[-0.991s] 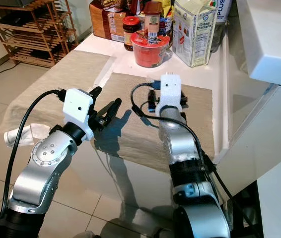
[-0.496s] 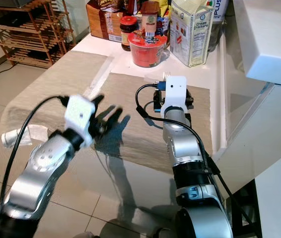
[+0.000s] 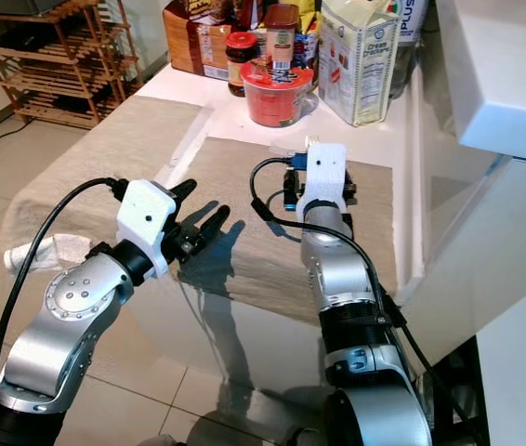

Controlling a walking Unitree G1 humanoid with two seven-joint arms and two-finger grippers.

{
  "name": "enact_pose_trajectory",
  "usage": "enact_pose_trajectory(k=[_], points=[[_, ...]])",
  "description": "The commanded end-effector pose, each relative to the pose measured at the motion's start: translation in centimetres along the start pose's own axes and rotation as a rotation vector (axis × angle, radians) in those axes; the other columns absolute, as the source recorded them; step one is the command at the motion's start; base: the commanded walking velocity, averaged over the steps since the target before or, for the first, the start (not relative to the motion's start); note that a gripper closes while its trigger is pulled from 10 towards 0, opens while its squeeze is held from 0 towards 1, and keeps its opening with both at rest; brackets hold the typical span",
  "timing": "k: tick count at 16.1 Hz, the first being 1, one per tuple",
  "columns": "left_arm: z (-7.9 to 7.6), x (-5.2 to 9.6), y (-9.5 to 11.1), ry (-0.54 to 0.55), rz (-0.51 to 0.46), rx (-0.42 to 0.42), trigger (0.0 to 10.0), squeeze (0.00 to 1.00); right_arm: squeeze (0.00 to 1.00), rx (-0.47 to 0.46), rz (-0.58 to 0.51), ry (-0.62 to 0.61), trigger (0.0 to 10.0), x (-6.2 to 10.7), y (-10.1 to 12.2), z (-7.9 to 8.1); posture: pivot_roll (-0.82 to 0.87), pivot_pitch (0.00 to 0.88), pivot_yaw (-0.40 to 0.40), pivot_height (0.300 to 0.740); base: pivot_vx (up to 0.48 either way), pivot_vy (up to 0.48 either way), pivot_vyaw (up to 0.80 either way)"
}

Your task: Setting the table

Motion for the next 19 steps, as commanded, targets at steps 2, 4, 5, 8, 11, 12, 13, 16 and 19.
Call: enact_pose_trajectory(k=[2,4,5,8,11,12,13,16,19], points=[[-0.7,0.2,0.6,-0.057,-0.011,0.001,10.0,0.0,0.0,-0.012,0.121,0.001,0.0,0.3,-3.3,-0.2,0.1,0.08,0.031,0.74,0.0,0.0,0.0],[-1.1,0.4,1.0,-0.084,-0.012,0.002,10.0,0.0,0.0,-0.016,0.145,0.017,0.0,0.6,-4.0,0.1,0.1,0.084,0.033,0.74,0.0,0.0,0.0],[-1.1,0.4,1.0,-0.084,-0.012,0.002,10.0,0.0,0.0,-0.02,0.149,0.017,0.0,0.7,-4.1,0.2,0.1,0.084,0.033,0.74,0.0,0.0,0.0],[-0.9,0.3,1.2,-0.081,-0.011,0.002,10.0,0.0,0.0,-0.026,0.142,0.025,0.0,0.8,-4.0,0.5,0.1,0.091,0.042,0.74,0.0,0.0,0.0],[-0.8,0.2,1.3,-0.073,-0.01,0.005,10.0,0.0,0.0,-0.025,0.127,0.029,0.0,0.9,-3.8,0.6,0.1,0.095,0.046,0.74,0.0,0.0,0.0],[-0.8,0.1,1.3,-0.071,-0.01,0.007,10.0,0.0,0.0,-0.026,0.122,0.03,0.0,1.0,-3.7,0.6,0.09,0.097,0.048,0.74,0.0,0.0,0.0],[-0.8,0.1,1.3,-0.067,-0.011,0.007,10.0,0.0,0.0,-0.03,0.117,0.032,0.0,1.0,-3.7,0.7,0.1,0.097,0.049,0.74,0.0,0.0,0.0],[-0.6,0.1,1.4,-0.054,-0.011,0.007,10.0,0.0,0.0,-0.034,0.1,0.044,0.0,1.1,-3.4,1.0,0.1,0.1,0.05,0.74,0.0,0.0,0.0],[-0.4,0.1,1.4,-0.039,-0.011,0.009,10.0,0.0,0.0,-0.022,0.021,0.064,0.0,1.2,-1.8,1.5,0.11,0.103,0.047,0.74,0.0,0.0,0.0]])
Point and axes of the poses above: a point about 5 cm out from each wrist's last joint towards the gripper, its own x axis pointing back from the gripper into the wrist, its own y axis along the axis of the wrist's last joint, z = x × y, the point moved 5 cm from there along -x, pointing out of the wrist towards the gripper, and after that the axes turned 1 degree about x, right-handed, at the moved point
